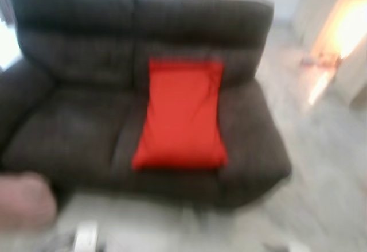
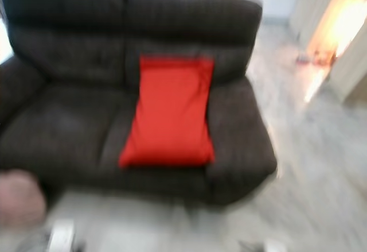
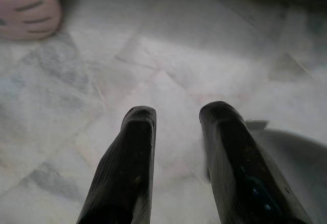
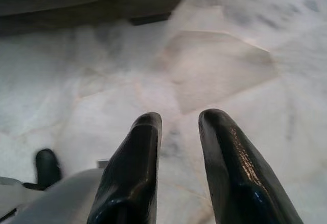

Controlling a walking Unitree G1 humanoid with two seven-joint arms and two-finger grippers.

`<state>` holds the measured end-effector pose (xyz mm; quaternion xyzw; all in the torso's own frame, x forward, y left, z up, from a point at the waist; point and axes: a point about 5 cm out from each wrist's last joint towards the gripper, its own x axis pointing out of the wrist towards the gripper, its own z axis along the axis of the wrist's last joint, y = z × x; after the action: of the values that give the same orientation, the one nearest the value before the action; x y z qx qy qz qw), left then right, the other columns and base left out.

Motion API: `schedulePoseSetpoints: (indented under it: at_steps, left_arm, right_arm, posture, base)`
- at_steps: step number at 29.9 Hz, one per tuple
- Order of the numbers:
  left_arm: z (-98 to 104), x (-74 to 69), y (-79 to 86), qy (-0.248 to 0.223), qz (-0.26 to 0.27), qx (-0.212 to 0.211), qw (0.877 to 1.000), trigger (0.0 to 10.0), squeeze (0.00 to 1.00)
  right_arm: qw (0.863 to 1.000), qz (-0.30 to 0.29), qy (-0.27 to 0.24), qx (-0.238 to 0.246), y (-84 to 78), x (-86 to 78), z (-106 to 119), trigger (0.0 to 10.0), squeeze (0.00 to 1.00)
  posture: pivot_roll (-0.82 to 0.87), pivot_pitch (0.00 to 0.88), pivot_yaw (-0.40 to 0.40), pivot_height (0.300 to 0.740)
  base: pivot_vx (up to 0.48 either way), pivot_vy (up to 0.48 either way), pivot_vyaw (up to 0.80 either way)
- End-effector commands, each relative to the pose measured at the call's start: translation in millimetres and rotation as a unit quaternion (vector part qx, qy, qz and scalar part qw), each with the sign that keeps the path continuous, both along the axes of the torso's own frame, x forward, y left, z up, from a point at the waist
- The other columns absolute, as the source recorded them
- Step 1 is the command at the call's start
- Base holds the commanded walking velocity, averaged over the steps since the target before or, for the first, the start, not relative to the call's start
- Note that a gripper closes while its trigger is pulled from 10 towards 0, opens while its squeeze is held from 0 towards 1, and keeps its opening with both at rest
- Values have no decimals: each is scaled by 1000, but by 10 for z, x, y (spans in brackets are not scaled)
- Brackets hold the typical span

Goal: Move the pillow to the sofa from floor

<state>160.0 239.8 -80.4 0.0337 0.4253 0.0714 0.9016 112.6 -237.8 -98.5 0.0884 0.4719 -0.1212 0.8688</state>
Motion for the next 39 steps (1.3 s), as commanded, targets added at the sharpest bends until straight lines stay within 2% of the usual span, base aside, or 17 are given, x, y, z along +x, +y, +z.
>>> schedulePoseSetpoints:
  at_steps: [1,20,39]
  left_arm:
    - [-16,-60,46,11,5,5,1000,10000,0]
    - [-24,-61,21,12,7,1,1000,10000,0]
    - [-26,-61,15,11,9,2,1000,10000,0]
  right_arm:
    - [1000,8,-3,8,74,17,-11,10000,0]
    - [1000,13,2,5,62,6,-13,10000,0]
    - [1000,16,3,6,62,2,-14,10000,0]
  posture:
    - [27,17,-52,740]
    - [29,13,-55,740]
    - [34,16,-57,740]
  base:
    - [0,259,0]
    - [0,264,0]
    - [0,480,0]
